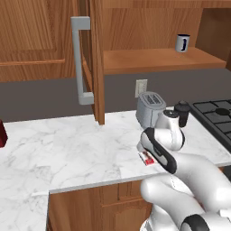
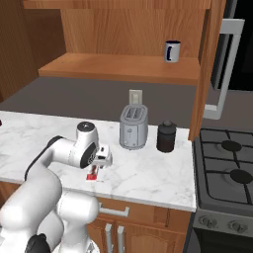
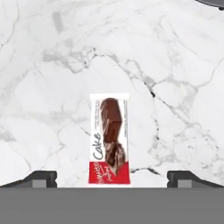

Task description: Pick the bar and yogurt from the counter and place them in the cabinets closest to them.

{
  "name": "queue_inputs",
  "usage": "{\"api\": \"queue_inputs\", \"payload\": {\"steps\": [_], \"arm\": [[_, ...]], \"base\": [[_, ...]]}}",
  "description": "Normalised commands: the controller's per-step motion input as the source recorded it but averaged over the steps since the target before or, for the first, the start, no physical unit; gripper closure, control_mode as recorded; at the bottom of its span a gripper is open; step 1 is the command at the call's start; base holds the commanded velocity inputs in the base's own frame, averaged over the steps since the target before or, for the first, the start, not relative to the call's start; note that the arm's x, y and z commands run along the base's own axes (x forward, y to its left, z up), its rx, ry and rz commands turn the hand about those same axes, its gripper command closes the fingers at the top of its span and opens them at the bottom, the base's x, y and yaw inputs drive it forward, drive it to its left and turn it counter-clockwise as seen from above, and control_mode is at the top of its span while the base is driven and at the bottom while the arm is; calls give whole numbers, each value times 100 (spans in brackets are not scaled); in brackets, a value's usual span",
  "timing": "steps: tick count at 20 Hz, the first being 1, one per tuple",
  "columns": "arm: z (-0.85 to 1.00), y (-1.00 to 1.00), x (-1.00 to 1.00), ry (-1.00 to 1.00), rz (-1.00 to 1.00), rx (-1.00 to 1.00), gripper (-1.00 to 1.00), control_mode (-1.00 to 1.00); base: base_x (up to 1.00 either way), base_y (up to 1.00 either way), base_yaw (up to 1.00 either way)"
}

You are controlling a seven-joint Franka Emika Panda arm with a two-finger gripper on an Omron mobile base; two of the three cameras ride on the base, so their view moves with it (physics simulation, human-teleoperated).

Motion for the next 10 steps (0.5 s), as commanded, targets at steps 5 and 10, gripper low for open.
{"api": "queue_inputs", "payload": {"steps": [5,10], "arm": [[-45,3,0,4,0,0,-100,-100],[-41,19,0,4,0,0,-100,-100]], "base": [[0,0,0],[0,0,0]]}}
